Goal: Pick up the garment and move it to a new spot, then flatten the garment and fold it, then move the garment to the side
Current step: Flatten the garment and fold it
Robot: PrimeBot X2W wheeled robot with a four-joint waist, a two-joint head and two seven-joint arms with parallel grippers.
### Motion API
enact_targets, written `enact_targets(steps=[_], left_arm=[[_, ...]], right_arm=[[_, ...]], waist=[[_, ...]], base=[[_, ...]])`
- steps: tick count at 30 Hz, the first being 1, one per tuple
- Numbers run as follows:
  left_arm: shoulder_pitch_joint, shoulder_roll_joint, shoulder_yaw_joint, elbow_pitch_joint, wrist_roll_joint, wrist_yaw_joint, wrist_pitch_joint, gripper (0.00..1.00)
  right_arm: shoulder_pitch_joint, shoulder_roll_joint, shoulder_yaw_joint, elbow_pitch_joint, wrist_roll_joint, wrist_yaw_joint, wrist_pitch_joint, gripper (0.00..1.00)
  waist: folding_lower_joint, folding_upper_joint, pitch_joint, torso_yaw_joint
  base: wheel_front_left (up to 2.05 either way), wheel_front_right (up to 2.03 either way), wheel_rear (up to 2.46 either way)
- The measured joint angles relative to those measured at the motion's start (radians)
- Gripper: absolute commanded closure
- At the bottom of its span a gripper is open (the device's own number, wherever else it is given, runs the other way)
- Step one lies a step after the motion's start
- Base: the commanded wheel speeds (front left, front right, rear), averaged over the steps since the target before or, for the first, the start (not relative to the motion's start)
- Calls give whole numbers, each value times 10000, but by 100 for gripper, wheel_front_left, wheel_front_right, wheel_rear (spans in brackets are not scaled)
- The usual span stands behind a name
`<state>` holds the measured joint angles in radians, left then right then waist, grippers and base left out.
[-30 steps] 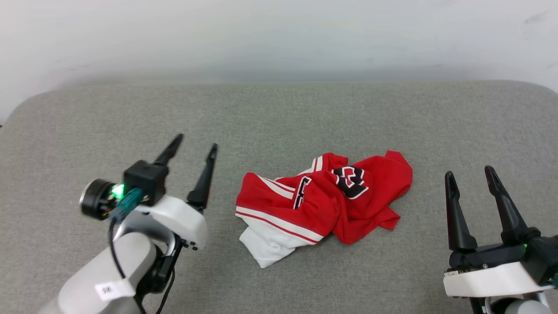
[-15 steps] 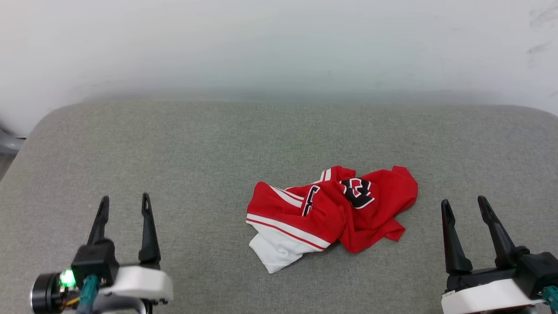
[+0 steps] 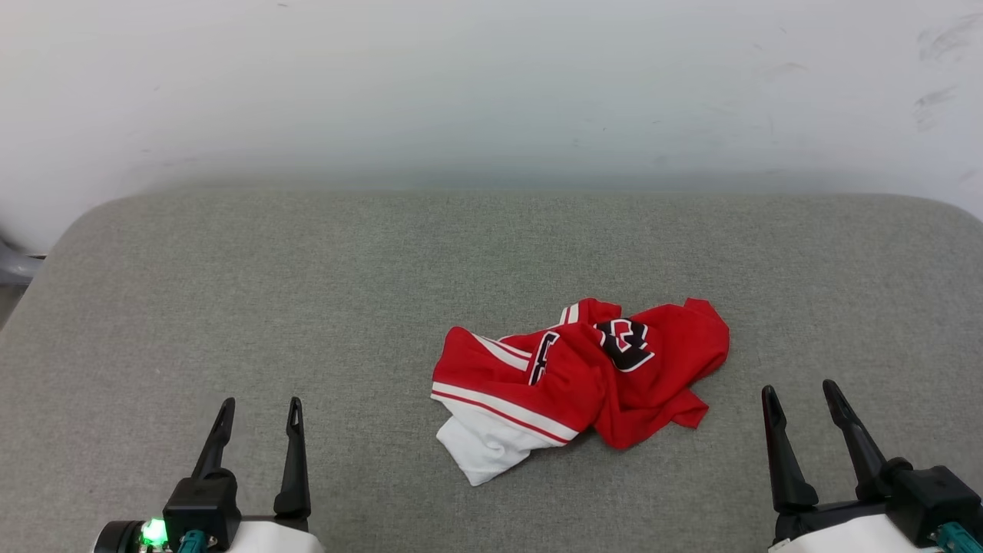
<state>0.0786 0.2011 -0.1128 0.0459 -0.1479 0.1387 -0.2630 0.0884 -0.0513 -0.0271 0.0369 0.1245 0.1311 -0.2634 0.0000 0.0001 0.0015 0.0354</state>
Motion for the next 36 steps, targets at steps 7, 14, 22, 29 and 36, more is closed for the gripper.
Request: enact_targets(steps=[7,14,22,29,36], left_arm=[[146,-462,512,146,426,-552,0,0],[148,-681,863,244,729,-878,0,0],[146,-876,1085,309,943,-1131,0,0],[73,-918,1218,301,1110,-1321,0,0],[-829,-637,1026,-410,1139,-2027,2,0]], right_arm=[[93,0,46,12,86,0,0,0],[94,0,69,15,109,0,0,0],[92,0,81,23,157,0,0,0],[90,0,81,21,159,0,0,0],[86,0,25,2,157,0,0,0]], waist=[[0,0,-7,-38],[0,0,16,-18],[0,0,-1,14],[0,0,-13,31],[1,0,12,134]], base=[[0,0,0],[0,0,0],[0,0,0],[0,0,0],[0,0,0]])
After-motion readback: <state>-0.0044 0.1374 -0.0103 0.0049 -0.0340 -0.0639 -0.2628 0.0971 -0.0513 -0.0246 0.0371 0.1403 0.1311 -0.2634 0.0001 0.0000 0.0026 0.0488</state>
